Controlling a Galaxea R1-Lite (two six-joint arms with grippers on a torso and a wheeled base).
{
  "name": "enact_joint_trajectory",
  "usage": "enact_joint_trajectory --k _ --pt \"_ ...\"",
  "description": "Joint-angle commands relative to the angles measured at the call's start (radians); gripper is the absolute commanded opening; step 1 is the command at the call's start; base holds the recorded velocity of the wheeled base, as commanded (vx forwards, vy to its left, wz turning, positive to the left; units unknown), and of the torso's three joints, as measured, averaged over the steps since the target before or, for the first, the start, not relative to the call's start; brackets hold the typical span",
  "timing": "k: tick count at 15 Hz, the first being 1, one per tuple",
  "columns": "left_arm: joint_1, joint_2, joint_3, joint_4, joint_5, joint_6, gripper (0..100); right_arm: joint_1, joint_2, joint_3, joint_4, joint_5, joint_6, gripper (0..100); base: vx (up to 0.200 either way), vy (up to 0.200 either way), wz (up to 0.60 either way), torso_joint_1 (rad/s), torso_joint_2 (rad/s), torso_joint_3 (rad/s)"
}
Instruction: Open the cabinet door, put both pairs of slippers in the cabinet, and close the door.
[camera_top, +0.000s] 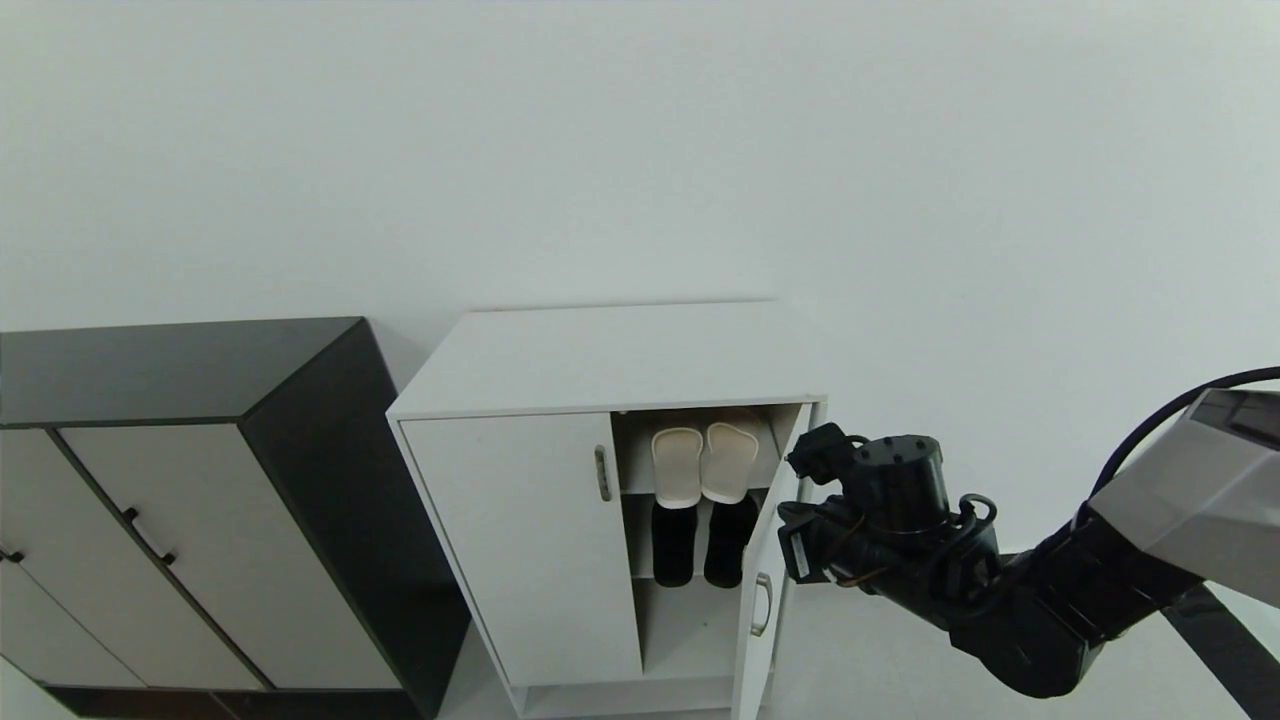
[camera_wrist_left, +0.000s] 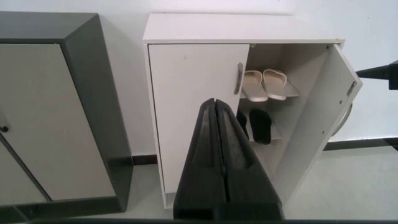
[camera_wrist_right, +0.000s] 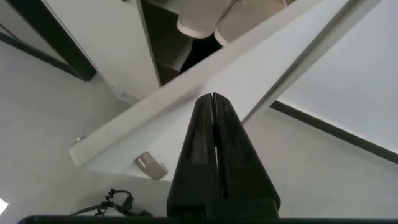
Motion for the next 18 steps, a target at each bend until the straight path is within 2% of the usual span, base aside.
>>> enact_joint_trajectory --k 1,12,18 --pt "0.000 0.000 0.000 -0.001 0.000 -0.001 0 0.000 0.032 -0.033 0.000 0.000 -0.001 0 0.000 0.000 0.00 0.000 0.00 0.000" --pt "0.000 0.001 0.000 -0.001 0.000 -0.001 0 -0.009 0.192 -0.275 0.009 0.008 0.003 0 0.000 0.000 0.00 0.000 0.00 0.000" --pt "0.000 0.000 0.000 0.000 0.000 -0.001 0 -0.050 0.276 -0.473 0.108 0.016 0.006 0 0.000 0.000 0.00 0.000 0.00 0.000"
